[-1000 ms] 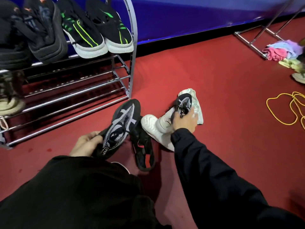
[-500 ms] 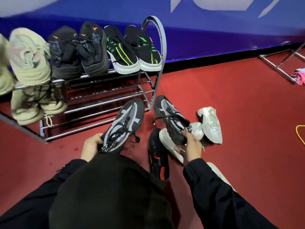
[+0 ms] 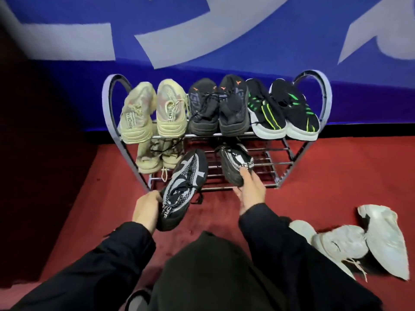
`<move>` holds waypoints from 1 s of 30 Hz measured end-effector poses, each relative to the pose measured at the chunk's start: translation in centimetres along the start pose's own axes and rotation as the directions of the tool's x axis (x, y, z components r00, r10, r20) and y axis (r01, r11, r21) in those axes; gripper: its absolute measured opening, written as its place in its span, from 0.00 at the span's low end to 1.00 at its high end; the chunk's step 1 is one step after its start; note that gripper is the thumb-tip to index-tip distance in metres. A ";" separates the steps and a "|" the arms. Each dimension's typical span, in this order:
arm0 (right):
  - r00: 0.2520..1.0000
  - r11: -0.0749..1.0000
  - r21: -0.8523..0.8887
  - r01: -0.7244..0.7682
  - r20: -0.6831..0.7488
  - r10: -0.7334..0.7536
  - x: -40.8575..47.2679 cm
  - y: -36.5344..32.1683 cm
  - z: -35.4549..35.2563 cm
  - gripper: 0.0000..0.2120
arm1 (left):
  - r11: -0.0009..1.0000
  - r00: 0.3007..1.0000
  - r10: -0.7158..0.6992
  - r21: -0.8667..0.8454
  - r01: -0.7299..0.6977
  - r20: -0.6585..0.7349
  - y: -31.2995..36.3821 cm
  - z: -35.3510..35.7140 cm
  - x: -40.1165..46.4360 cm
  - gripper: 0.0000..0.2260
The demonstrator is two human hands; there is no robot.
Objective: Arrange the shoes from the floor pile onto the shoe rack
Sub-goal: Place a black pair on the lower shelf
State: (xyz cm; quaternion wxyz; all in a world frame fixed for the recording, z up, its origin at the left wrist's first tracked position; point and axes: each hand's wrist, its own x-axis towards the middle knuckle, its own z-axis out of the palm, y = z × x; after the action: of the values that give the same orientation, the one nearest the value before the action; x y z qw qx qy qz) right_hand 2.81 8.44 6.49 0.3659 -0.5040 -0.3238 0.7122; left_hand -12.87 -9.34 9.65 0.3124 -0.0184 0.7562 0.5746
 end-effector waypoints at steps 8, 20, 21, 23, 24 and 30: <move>0.999 0.998 0.060 -0.028 0.018 0.027 4.8 3.1 10.2 0.24 | 0.993 0.998 -0.054 -0.108 0.051 -0.034 -0.3 -0.9 3.3 0.15; 0.995 0.821 -0.564 0.090 0.078 -0.056 6.0 4.9 11.8 0.30 | 0.957 0.991 -0.047 -0.290 0.009 -0.125 -0.6 0.3 3.3 0.10; 0.994 0.809 -0.581 0.089 0.100 -0.037 6.0 4.8 11.9 0.32 | 0.957 0.990 -0.063 -0.288 0.023 -0.129 -0.6 0.4 3.2 0.10; 0.993 0.816 -0.570 0.096 0.117 -0.035 6.2 4.9 12.2 0.35 | 0.958 0.990 -0.064 -0.286 0.026 -0.125 -0.6 0.3 3.1 0.10; 0.994 0.823 -0.558 0.101 0.099 -0.055 6.9 5.2 12.1 0.36 | 0.961 0.991 -0.058 -0.276 0.021 -0.124 -0.7 0.2 3.0 0.10; 0.991 0.798 -0.591 0.118 0.119 -0.058 11.2 7.0 10.9 0.38 | 0.970 0.995 -0.011 -0.245 -0.013 -0.097 -1.1 -0.1 2.6 0.15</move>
State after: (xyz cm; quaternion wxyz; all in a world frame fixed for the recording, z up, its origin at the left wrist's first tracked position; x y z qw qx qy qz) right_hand -11.46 13.28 -1.65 0.2058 -0.5435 -0.5712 0.5797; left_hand -14.61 -8.96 7.45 0.2699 -0.0847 0.6939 0.6621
